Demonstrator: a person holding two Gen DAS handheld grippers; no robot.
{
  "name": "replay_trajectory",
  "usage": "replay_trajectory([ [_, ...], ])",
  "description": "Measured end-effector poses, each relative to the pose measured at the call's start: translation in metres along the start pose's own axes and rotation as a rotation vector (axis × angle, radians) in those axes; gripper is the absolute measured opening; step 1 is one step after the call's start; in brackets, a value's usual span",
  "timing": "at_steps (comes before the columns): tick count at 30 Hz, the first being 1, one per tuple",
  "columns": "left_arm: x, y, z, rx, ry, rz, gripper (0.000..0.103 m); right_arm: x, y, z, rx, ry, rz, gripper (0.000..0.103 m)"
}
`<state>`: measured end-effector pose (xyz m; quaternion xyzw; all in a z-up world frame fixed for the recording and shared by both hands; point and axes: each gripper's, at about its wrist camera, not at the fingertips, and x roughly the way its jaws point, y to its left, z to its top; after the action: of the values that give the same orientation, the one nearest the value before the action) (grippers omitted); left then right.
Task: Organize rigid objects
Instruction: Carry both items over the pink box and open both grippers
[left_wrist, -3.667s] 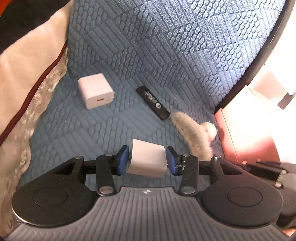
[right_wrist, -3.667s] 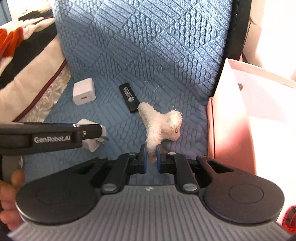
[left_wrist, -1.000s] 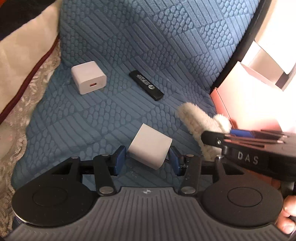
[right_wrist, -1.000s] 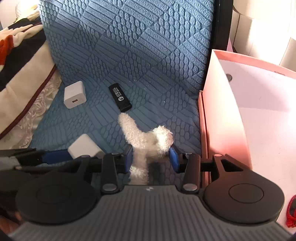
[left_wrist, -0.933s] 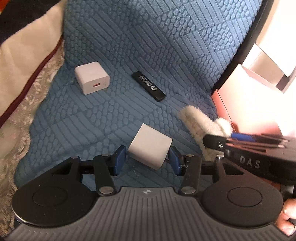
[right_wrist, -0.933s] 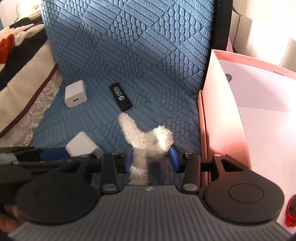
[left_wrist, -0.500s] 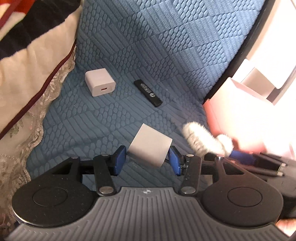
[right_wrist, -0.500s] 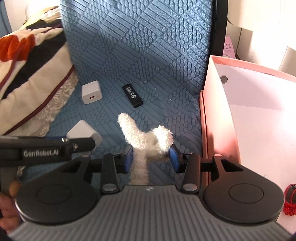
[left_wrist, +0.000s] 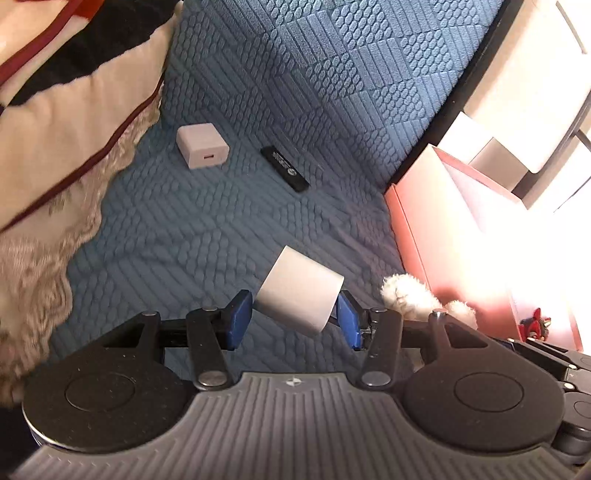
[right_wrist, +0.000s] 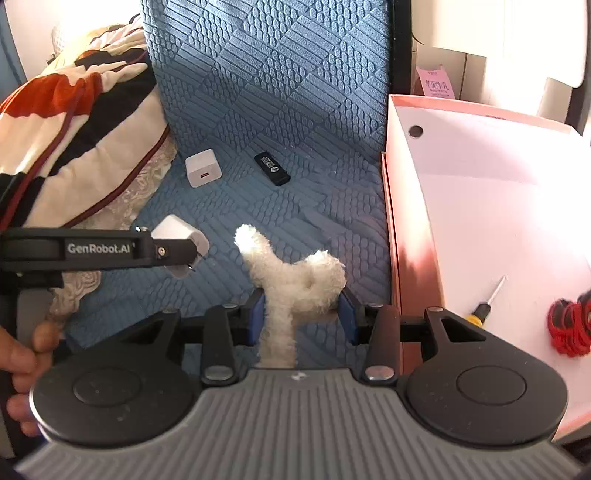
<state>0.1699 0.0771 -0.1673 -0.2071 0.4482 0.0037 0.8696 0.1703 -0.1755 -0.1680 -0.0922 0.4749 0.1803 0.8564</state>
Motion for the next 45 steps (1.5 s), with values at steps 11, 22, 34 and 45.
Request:
replay_trajectory([
  [11,-0.042,-0.036,-0.008,-0.043,-0.063,-0.034,0.056,-0.041,-0.011,-0.005,0.009,-0.032,-0.004,0.045],
  [22,-0.069,-0.099,0.015,-0.011,-0.113,-0.077,0.056,-0.088,-0.034,0.027,0.018,-0.074,-0.008,0.045],
  [34,-0.07,-0.165,0.047,0.026,-0.151,-0.114,0.056,-0.127,-0.079,0.071,0.031,-0.147,-0.008,0.045],
  [45,-0.021,-0.208,0.029,0.071,-0.084,-0.144,0.056,-0.12,-0.132,0.058,0.1,-0.112,-0.043,0.045],
])
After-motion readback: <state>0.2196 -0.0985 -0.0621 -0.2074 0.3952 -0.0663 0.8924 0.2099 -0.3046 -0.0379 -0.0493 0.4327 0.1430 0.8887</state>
